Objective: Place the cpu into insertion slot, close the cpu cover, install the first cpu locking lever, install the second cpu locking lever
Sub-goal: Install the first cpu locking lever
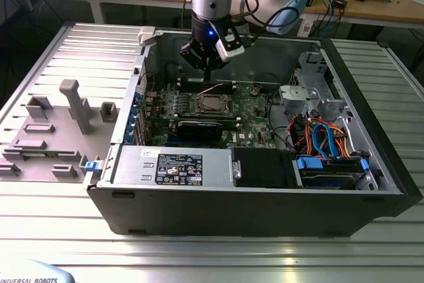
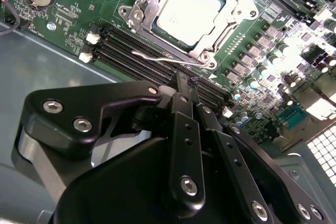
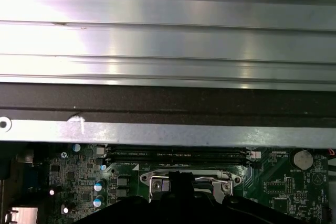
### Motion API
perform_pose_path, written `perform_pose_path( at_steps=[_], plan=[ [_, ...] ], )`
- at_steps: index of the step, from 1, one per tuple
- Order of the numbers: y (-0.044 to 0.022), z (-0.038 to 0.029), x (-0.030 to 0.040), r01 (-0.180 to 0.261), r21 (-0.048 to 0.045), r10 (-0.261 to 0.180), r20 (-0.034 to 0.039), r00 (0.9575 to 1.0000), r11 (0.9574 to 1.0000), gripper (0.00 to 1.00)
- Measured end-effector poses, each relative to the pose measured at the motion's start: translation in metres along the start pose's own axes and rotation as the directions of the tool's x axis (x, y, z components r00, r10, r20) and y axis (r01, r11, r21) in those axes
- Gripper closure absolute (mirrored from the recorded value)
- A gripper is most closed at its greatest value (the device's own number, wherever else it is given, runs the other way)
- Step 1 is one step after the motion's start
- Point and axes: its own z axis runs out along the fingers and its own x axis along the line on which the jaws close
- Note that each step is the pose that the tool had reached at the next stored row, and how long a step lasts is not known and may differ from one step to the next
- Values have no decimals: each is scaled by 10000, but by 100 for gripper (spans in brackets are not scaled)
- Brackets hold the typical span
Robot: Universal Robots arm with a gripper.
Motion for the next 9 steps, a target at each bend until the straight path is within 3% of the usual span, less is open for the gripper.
perform_pose_path(
  at_steps=[9],
  plan=[
    [0,0,0,-3,-1,3,0,10000,10000,89]
  ],
)
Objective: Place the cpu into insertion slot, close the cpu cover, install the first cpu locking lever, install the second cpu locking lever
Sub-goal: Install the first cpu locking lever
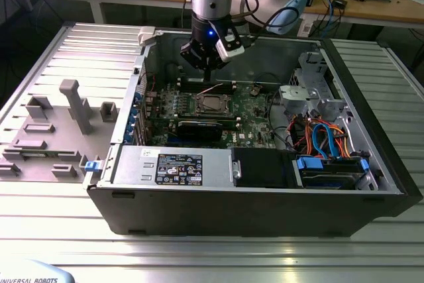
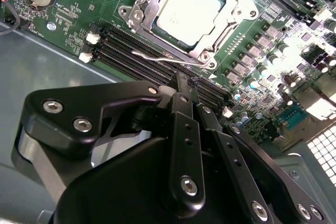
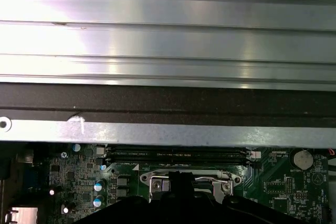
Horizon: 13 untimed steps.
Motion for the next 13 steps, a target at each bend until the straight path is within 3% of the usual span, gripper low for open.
perform_pose_path(
  at_steps=[3,6,8,13],
  plan=[
    [-2,2,0,0,-27,0,1,10000,10000,89],
    [-6,8,-4,-4,-202,4,5,10000,9998,89],
    [-7,19,-21,-4,-201,4,4,10000,9998,89],
    [-12,63,-86,-2,-86,2,3,10000,10000,89]
  ],
)
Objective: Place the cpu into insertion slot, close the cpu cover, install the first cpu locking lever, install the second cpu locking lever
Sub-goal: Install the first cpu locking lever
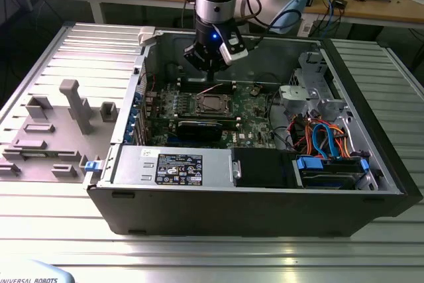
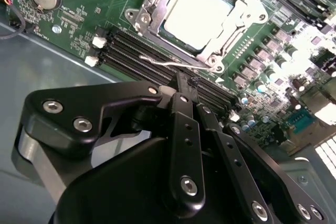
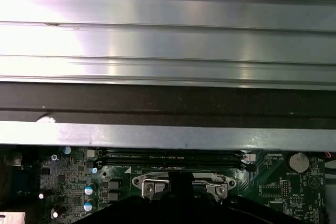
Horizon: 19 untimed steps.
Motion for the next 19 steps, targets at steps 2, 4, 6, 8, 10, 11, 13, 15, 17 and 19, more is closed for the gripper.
perform_pose_path(
  at_steps=[2,4,6,8,10,11,13,15,17,19],
  plan=[
    [-2,17,-20,0,5,0,-1,10000,10000,89],
    [-5,46,-46,0,6,0,-1,10000,10000,89],
    [-6,52,-52,1,9,-1,-3,10000,10000,89],
    [-6,52,-52,-2,9,2,-2,10000,10000,89],
    [-6,53,-53,0,7,0,-1,10000,10000,89],
    [-6,53,-53,0,7,0,-1,10000,10000,89],
    [-6,53,-54,1,7,-1,-1,10000,10000,89],
    [-6,54,-54,0,7,0,-1,10000,10000,89],
    [-6,56,-58,2,7,-2,-1,10000,10000,89],
    [-6,61,-61,0,6,0,0,10000,10000,89]
  ],
)
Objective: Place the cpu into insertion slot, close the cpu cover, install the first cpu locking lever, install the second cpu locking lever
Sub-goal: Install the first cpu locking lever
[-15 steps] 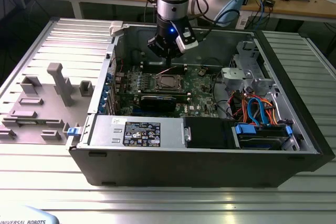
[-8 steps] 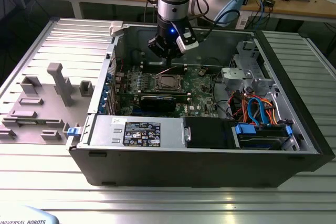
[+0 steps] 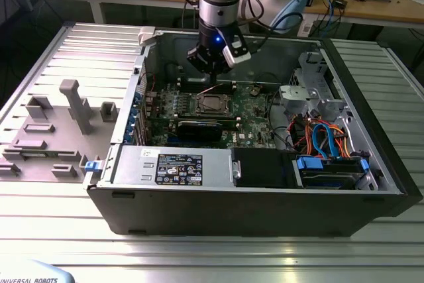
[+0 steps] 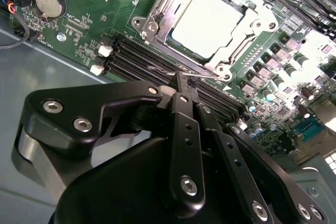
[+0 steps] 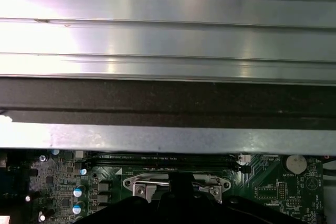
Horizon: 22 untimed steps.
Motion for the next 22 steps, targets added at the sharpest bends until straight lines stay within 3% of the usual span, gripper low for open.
perform_pose_path(
  at_steps=[15,22],
  plan=[
    [6,92,-56,74,24,-74,-7,10000,10000,89],
    [3,157,-120,74,25,-74,-8,10000,10000,89]
  ],
)
